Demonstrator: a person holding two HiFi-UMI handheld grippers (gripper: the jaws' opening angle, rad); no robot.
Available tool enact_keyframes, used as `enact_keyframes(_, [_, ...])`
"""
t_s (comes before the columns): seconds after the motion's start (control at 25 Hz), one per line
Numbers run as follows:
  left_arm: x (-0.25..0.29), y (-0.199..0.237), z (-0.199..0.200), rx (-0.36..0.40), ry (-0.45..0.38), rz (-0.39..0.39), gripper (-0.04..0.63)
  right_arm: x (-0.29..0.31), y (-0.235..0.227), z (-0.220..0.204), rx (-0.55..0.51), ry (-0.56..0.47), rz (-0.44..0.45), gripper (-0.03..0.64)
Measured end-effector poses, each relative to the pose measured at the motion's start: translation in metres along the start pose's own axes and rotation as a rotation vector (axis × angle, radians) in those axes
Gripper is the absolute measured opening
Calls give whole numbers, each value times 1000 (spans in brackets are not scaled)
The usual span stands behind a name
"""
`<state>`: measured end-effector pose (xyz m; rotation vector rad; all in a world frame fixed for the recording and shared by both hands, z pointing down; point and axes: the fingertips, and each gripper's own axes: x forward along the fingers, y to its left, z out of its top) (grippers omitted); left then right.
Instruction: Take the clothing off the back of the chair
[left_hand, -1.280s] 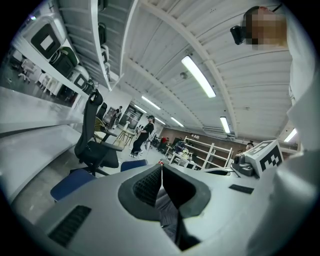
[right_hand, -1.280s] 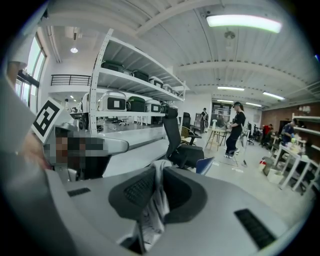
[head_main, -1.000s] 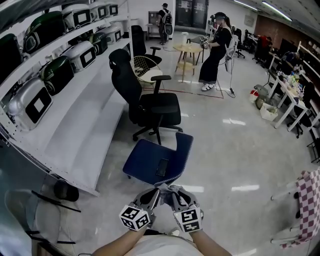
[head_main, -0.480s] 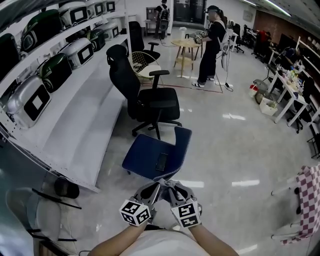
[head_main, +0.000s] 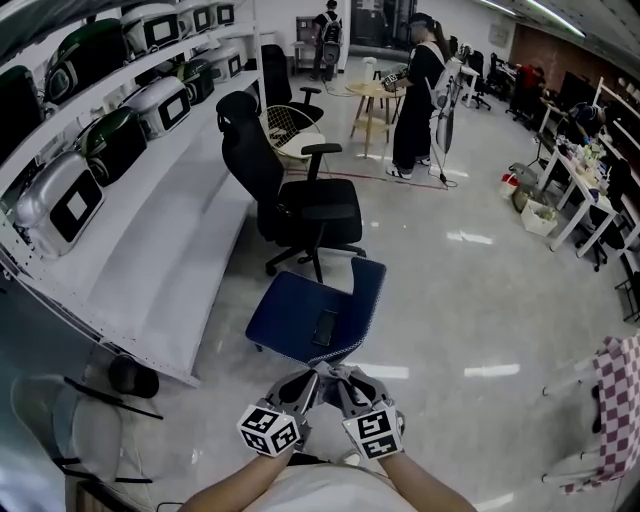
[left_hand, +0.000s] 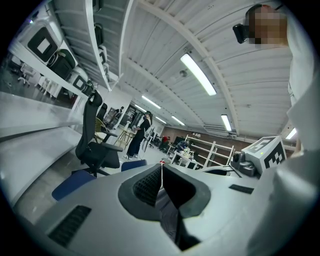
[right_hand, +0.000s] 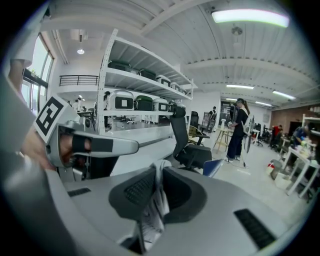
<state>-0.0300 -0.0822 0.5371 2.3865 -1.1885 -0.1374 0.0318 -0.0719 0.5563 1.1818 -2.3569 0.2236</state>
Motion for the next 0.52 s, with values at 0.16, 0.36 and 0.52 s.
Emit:
enact_keyframes(0.16, [1,7,0,-3,-4,10,14,4,0,0,-8,0,6,52])
enact_keyframes(0.36, [0,16,6,-5,-30,28,14,6,-2,3,-13,-12,0,52])
enact_keyframes(0.52, [-3,22,6,-12,-24,40,14,7,-4,2,-1,-7,-2,52])
